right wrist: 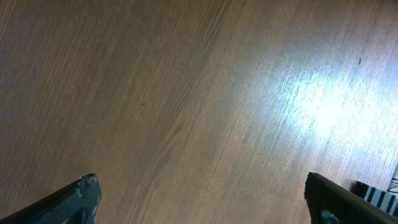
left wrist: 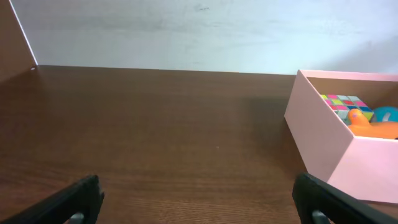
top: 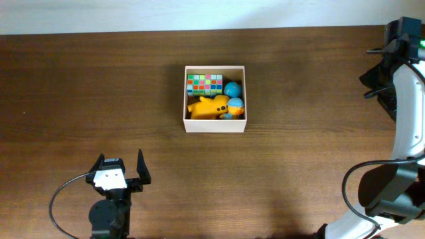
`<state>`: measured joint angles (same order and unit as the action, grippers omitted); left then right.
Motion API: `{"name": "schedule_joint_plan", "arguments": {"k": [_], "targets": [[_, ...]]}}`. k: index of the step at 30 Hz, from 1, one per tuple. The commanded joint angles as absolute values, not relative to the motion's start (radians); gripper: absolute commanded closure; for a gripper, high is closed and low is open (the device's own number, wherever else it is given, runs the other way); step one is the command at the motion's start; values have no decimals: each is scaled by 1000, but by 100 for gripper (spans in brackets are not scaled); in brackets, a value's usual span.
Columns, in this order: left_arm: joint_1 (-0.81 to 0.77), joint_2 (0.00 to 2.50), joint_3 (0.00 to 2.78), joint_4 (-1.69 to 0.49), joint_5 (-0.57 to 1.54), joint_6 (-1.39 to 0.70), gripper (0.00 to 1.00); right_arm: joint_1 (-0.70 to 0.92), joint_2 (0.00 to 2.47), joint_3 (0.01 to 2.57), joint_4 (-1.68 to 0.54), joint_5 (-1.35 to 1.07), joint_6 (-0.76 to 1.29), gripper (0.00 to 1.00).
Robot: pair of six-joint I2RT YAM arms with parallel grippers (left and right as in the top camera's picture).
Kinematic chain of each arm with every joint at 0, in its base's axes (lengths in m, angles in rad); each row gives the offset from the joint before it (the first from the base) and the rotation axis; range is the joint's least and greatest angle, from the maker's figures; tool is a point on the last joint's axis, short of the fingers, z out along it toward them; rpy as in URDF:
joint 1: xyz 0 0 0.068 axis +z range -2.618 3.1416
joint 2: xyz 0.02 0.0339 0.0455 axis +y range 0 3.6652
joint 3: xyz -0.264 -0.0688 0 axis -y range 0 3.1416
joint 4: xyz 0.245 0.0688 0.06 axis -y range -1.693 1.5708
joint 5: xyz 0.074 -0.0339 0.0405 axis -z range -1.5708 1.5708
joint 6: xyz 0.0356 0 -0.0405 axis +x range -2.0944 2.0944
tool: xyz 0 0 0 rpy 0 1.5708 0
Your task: Pack container
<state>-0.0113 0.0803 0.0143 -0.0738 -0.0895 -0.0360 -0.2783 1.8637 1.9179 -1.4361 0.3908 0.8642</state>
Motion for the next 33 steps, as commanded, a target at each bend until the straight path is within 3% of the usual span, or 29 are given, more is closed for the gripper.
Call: {"name": "schedule_joint_plan", "arguments": {"k": [1,33], "targets": [[-15,71,9,-74,-93,-14,1,-282,1855,1918,-1436,396,873,1],[-18,5,9,-73,-93,-13,1,-282,1855,1918,-1436,396,873,1]]}}
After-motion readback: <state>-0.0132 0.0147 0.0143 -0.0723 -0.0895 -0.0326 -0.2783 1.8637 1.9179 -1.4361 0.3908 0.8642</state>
